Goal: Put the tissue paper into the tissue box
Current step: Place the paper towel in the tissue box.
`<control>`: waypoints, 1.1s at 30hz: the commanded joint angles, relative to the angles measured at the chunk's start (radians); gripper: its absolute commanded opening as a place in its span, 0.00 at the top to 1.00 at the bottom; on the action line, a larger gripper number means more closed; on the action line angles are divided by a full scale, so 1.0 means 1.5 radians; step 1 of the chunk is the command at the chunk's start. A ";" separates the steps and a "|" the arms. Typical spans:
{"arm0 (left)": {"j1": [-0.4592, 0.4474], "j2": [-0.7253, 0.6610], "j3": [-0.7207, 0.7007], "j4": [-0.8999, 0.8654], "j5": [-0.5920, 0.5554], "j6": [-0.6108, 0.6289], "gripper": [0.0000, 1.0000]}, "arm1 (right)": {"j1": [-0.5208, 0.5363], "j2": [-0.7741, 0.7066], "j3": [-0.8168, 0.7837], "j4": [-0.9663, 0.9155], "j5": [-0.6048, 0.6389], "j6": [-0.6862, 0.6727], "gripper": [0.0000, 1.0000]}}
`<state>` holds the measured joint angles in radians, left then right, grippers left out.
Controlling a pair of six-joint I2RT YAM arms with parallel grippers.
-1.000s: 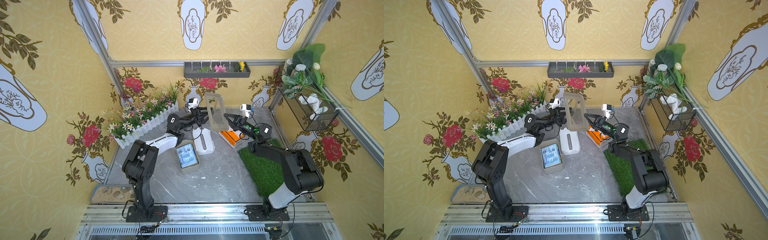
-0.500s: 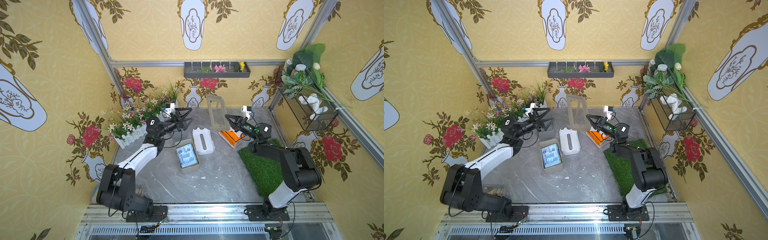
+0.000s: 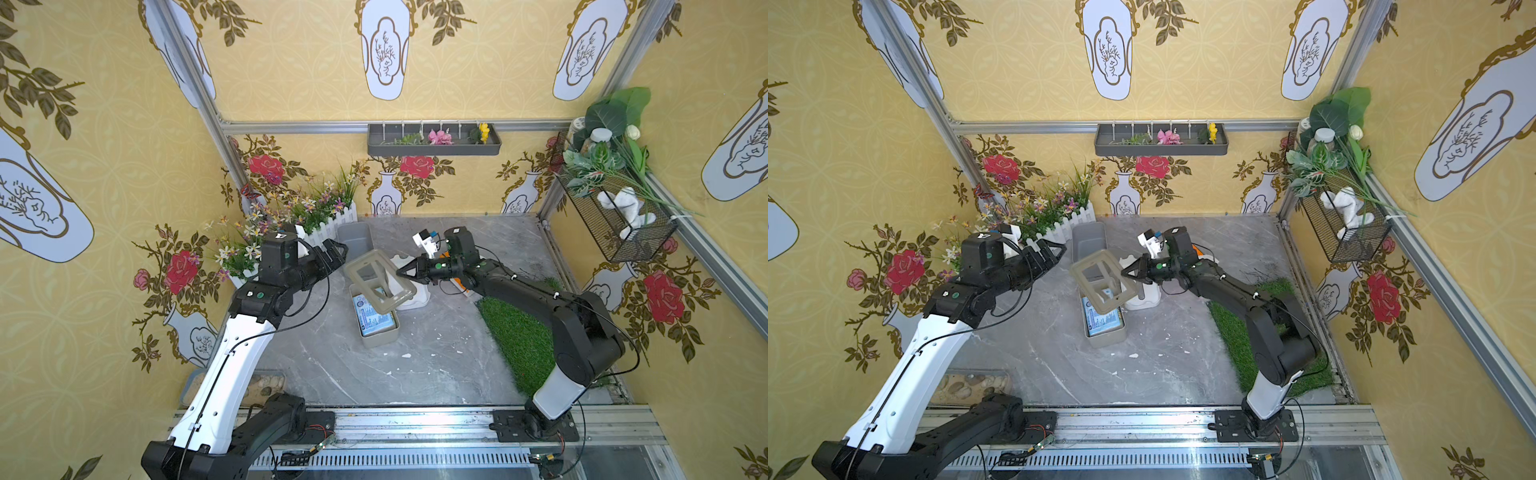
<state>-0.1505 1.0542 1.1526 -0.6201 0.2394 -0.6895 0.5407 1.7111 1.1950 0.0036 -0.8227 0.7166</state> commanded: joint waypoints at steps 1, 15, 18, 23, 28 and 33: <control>-0.001 -0.001 0.005 -0.118 -0.085 0.054 0.00 | 0.027 0.007 0.002 -0.100 0.034 -0.062 1.00; -0.076 0.035 -0.005 -0.173 -0.158 0.074 0.00 | 0.106 -0.028 -0.074 -0.025 0.288 0.044 1.00; -0.077 0.035 -0.006 -0.173 -0.158 0.074 0.00 | 0.113 -0.044 -0.106 0.030 0.342 0.066 1.00; -0.078 0.039 0.000 -0.185 -0.155 0.084 0.00 | 0.125 -0.060 -0.132 0.081 0.417 0.075 1.00; -0.078 0.053 0.011 -0.198 -0.146 0.097 0.00 | 0.129 -0.029 -0.139 0.125 0.417 0.098 1.00; -0.082 0.064 0.014 -0.209 -0.139 0.101 0.00 | 0.141 0.004 -0.158 0.204 0.403 0.137 1.00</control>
<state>-0.2695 1.1435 1.1709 -0.9108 0.0196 -0.5541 0.7414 1.7039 0.9619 0.2131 -0.2348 0.8753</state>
